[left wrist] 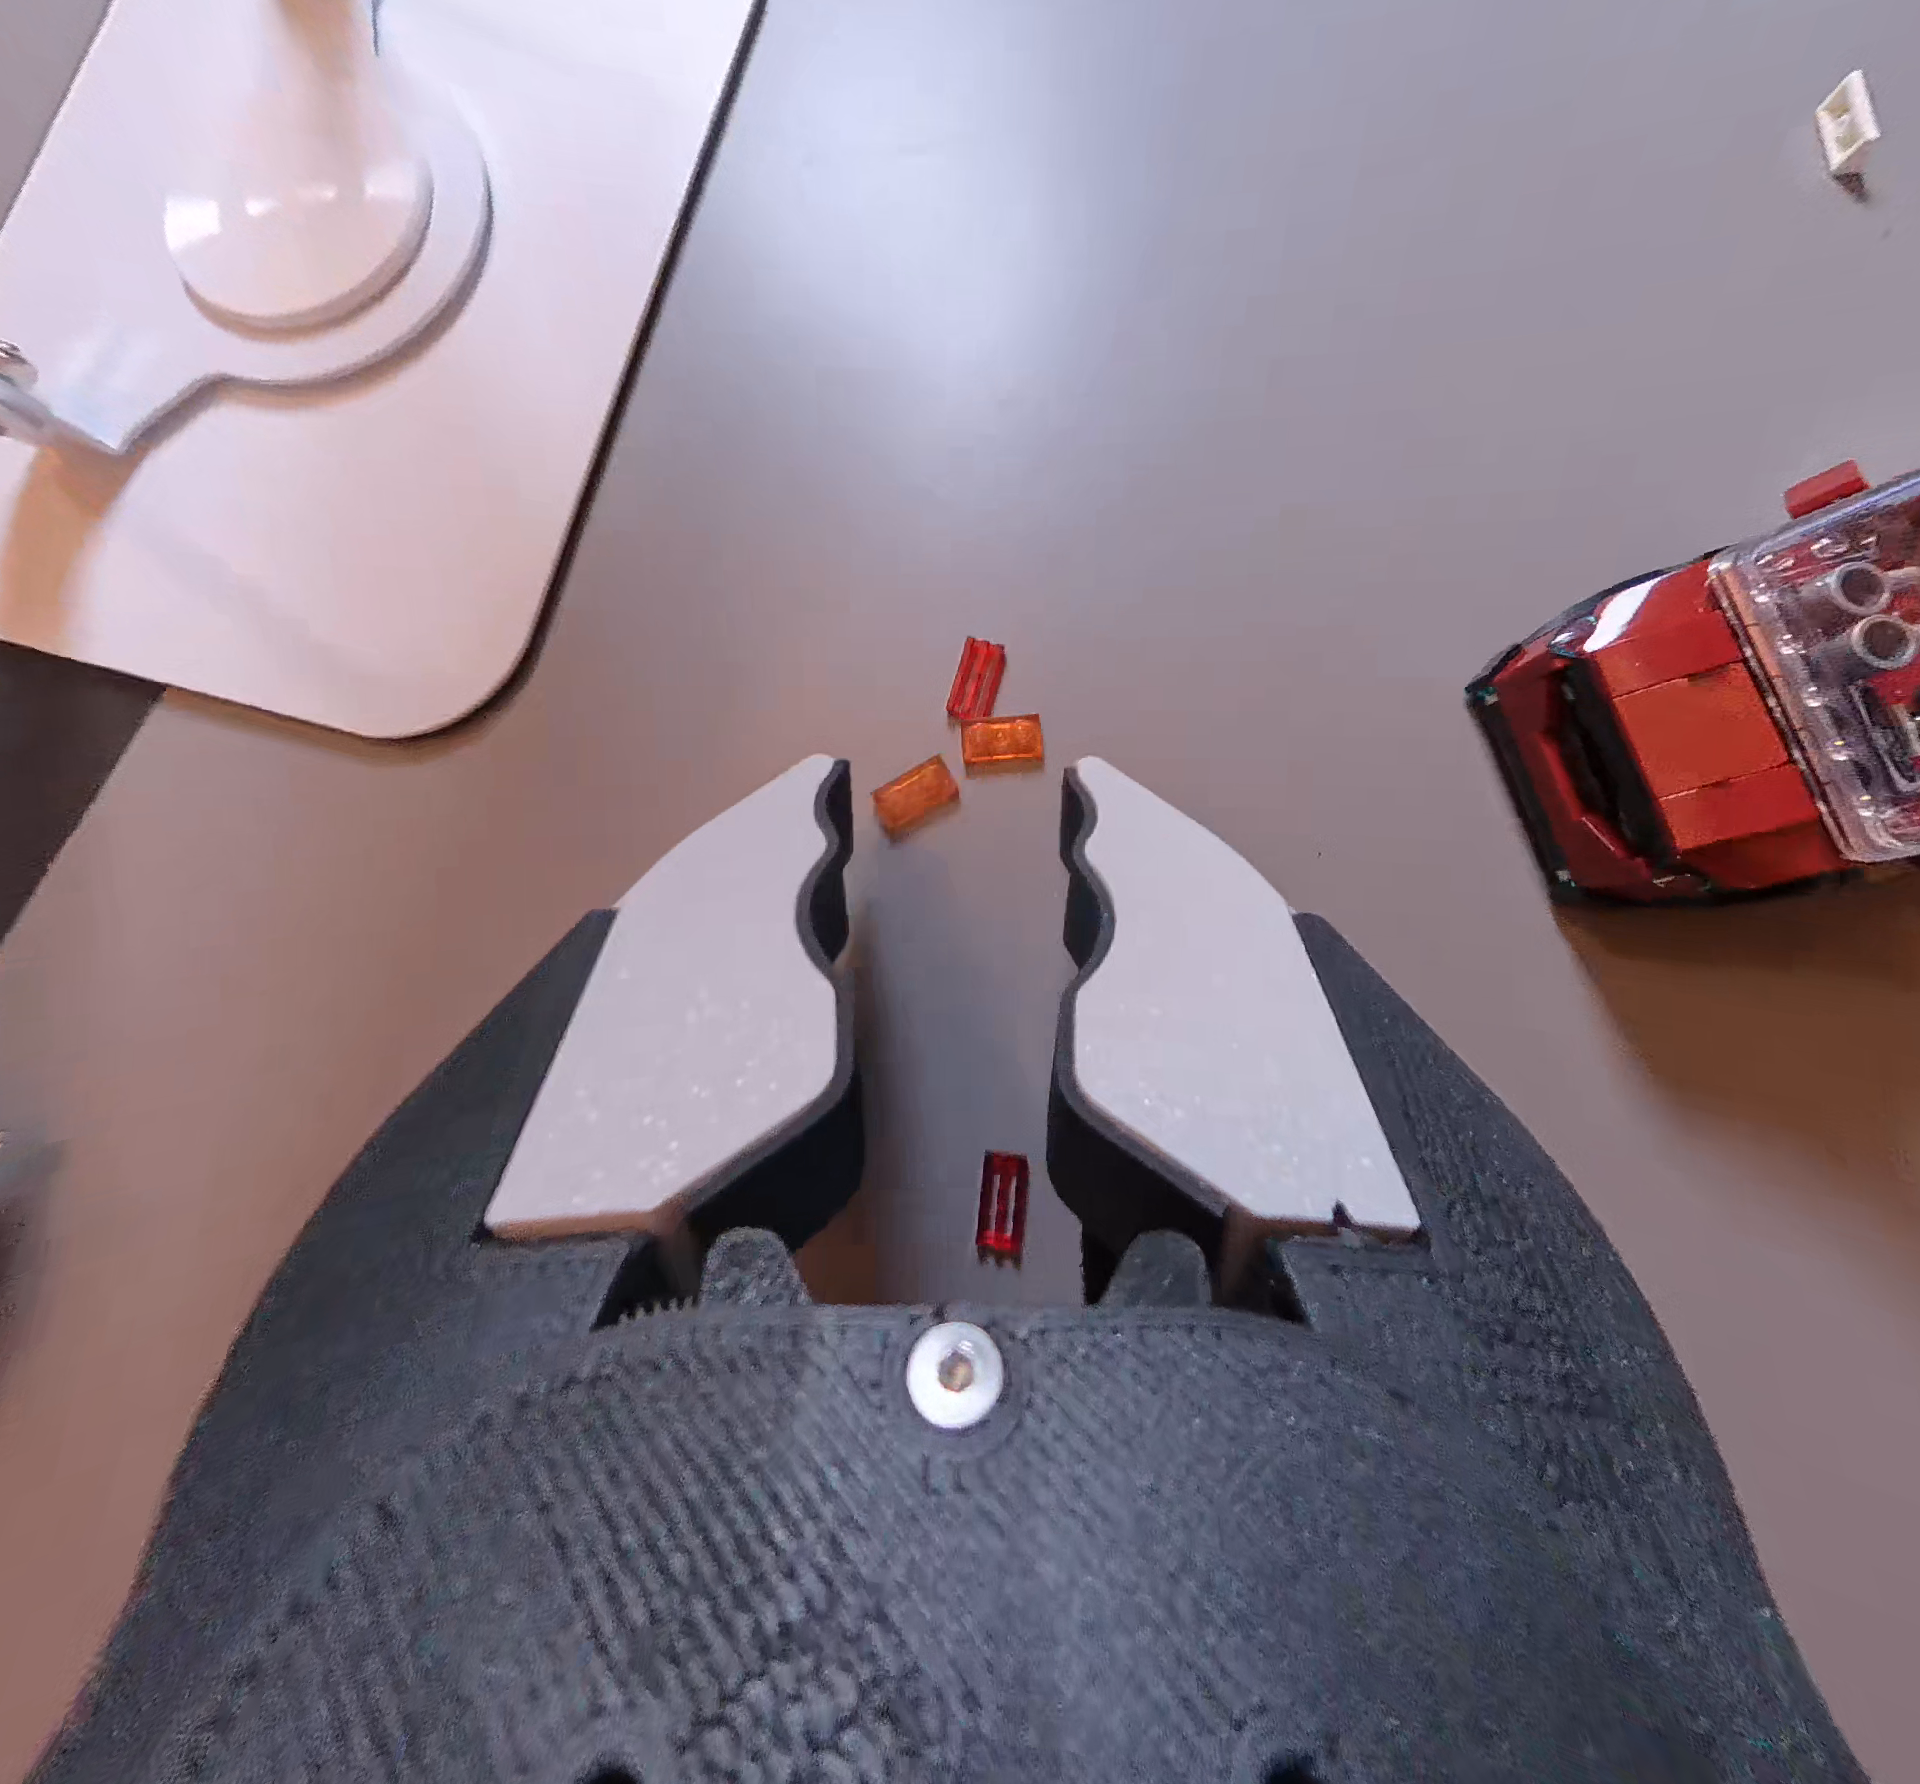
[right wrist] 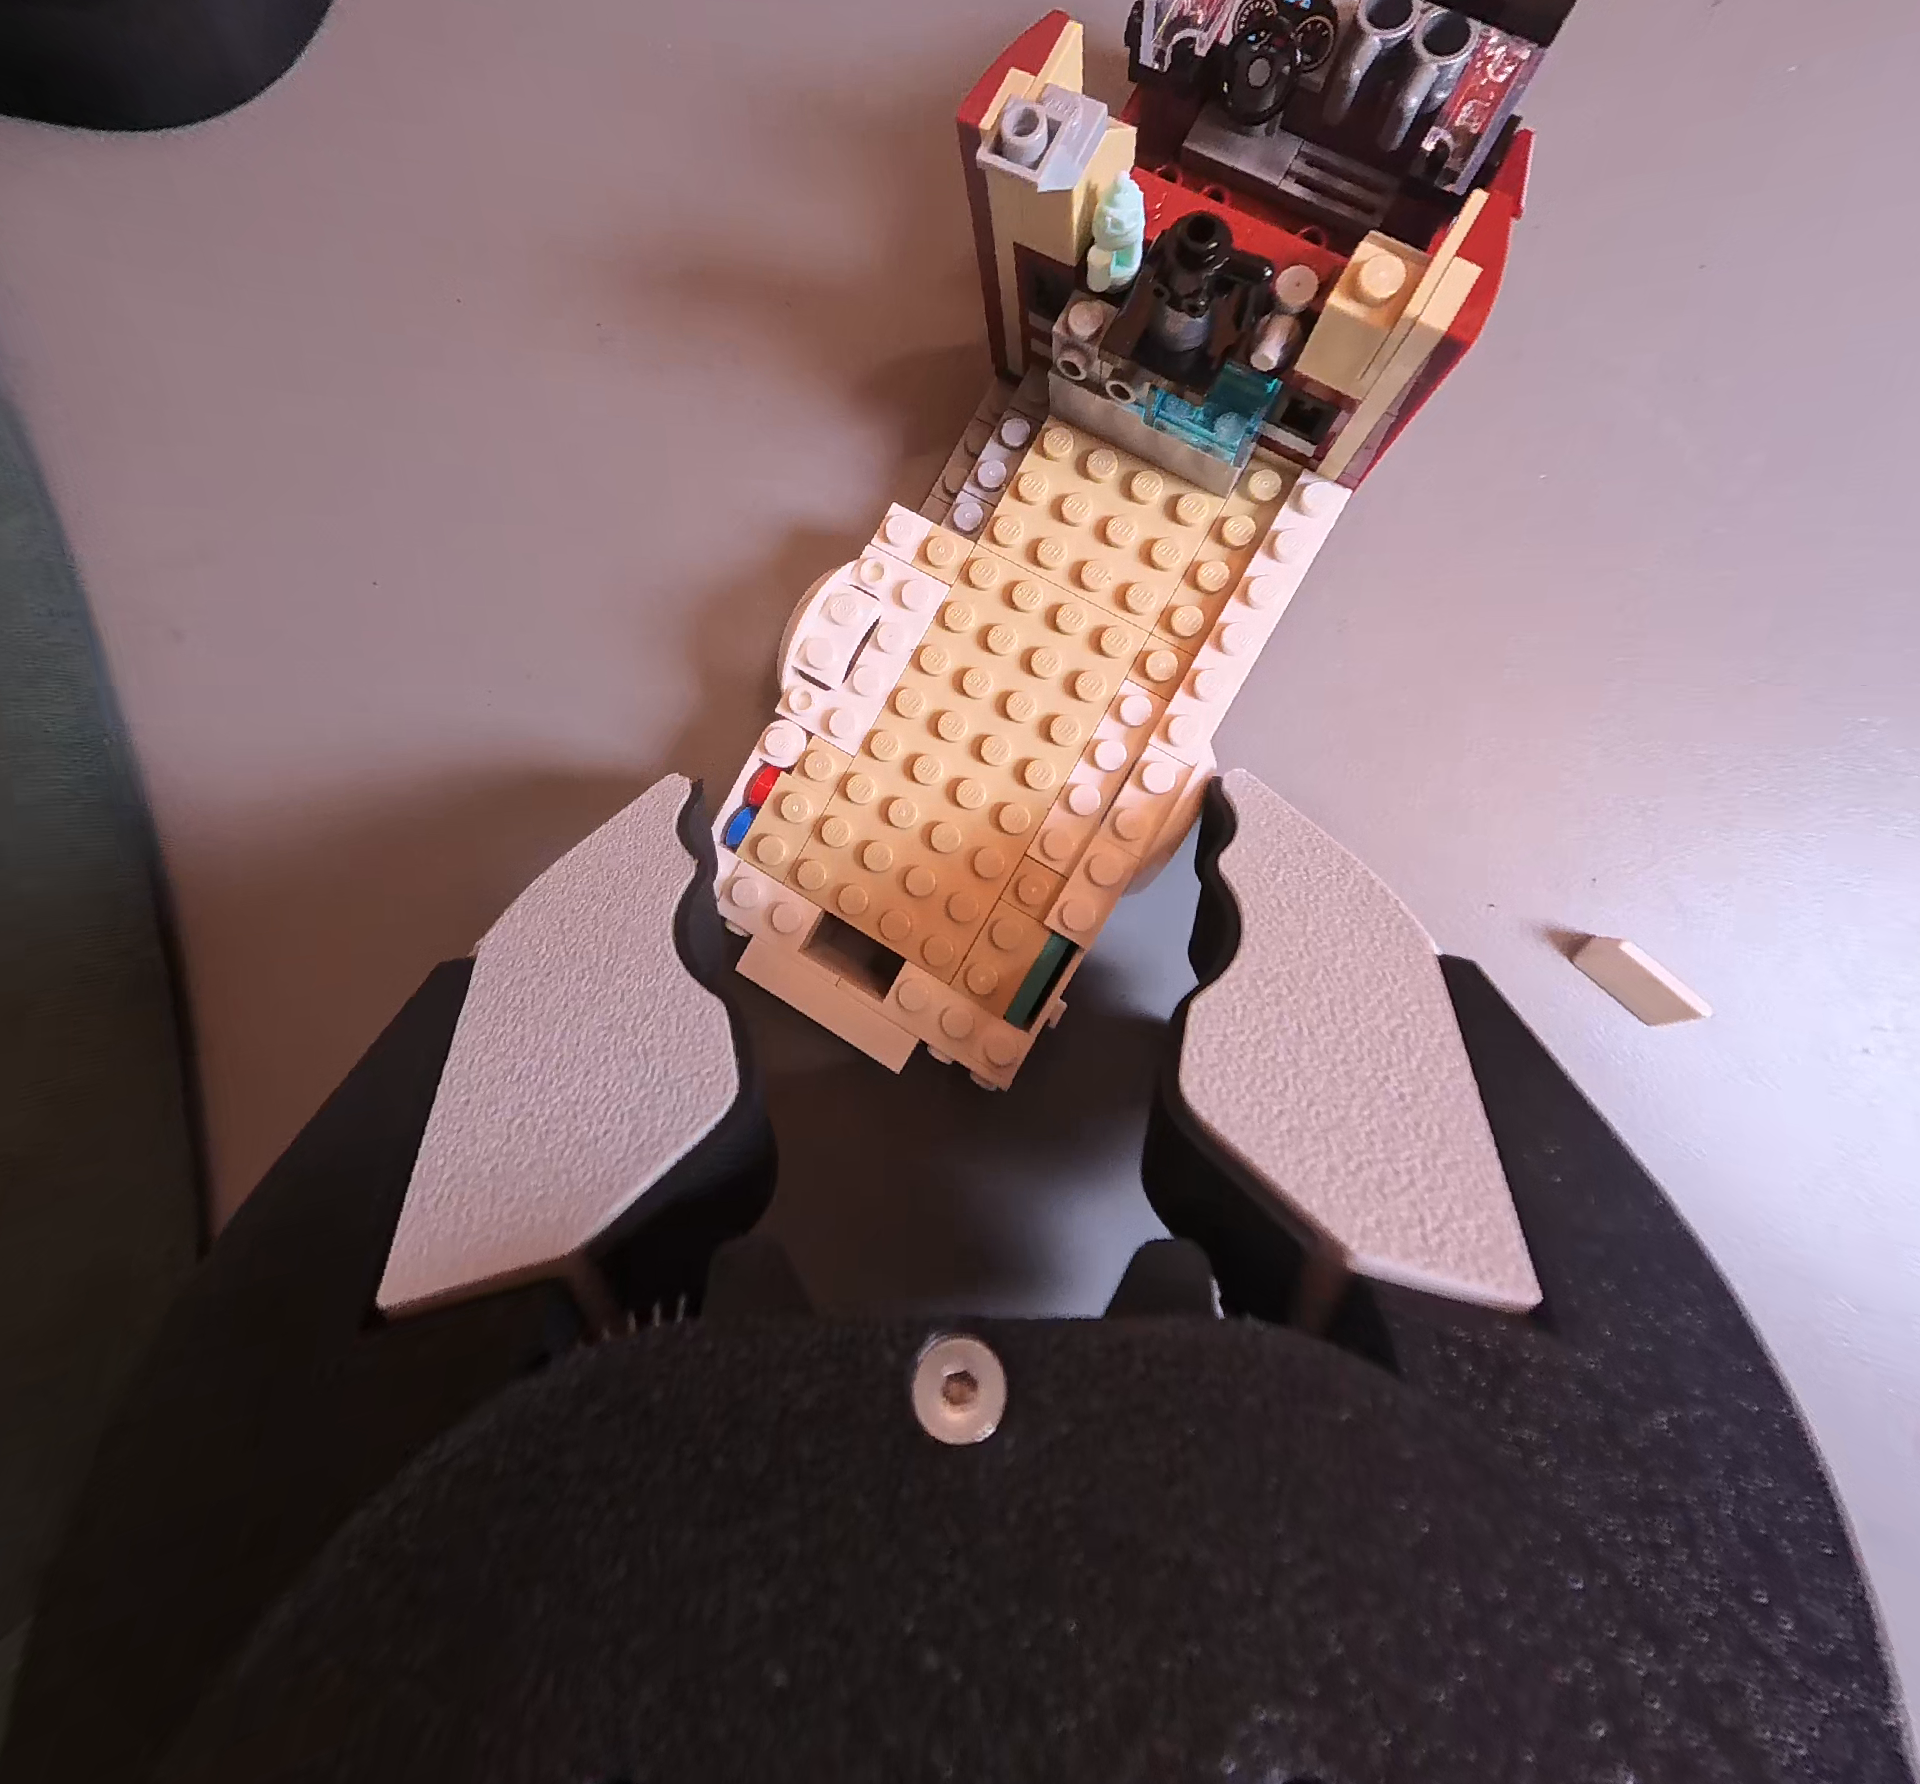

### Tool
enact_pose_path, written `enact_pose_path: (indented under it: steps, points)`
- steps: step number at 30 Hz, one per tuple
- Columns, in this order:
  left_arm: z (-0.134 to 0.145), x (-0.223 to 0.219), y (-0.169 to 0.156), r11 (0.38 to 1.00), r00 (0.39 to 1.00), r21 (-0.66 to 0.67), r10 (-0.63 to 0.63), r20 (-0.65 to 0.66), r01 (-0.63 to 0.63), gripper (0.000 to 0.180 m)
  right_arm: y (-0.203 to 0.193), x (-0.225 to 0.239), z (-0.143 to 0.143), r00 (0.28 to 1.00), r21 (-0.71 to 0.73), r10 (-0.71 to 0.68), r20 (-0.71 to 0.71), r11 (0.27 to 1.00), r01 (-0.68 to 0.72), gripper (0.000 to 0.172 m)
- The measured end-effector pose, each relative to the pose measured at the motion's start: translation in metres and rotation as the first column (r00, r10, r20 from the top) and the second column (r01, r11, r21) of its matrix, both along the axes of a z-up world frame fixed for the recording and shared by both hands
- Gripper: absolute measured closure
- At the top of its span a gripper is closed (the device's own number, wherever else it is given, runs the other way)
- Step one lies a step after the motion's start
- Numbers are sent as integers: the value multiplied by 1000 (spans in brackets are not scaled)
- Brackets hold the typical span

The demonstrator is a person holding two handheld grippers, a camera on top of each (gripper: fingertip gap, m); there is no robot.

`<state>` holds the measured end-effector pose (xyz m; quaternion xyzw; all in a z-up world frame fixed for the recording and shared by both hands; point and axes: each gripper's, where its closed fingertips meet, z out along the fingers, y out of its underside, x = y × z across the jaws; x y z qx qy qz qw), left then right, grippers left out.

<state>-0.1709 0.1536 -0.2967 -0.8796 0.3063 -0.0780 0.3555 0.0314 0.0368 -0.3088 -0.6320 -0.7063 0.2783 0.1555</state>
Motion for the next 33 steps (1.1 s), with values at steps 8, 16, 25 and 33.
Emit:
enact_pose_path:
  steps: [8,16,25,33]
  points:
    - [-10,-51,-68,966,961,-218,81,-264,-142,147,0,1,0,1000,-2,5,-5,1000,-5,83]
    - [-18,-40,-57,960,986,-260,64,-157,-104,173,1,1,0,1000,-2,4,-6,1000,-4,83]
    - [9,6,13,999,997,36,-25,-77,27,131,1,1,0,1000,-1,7,-8,1000,-7,83]
    - [29,9,-11,990,998,132,-52,-23,54,114,5,1,1,1000,-4,16,-26,1000,-16,84]
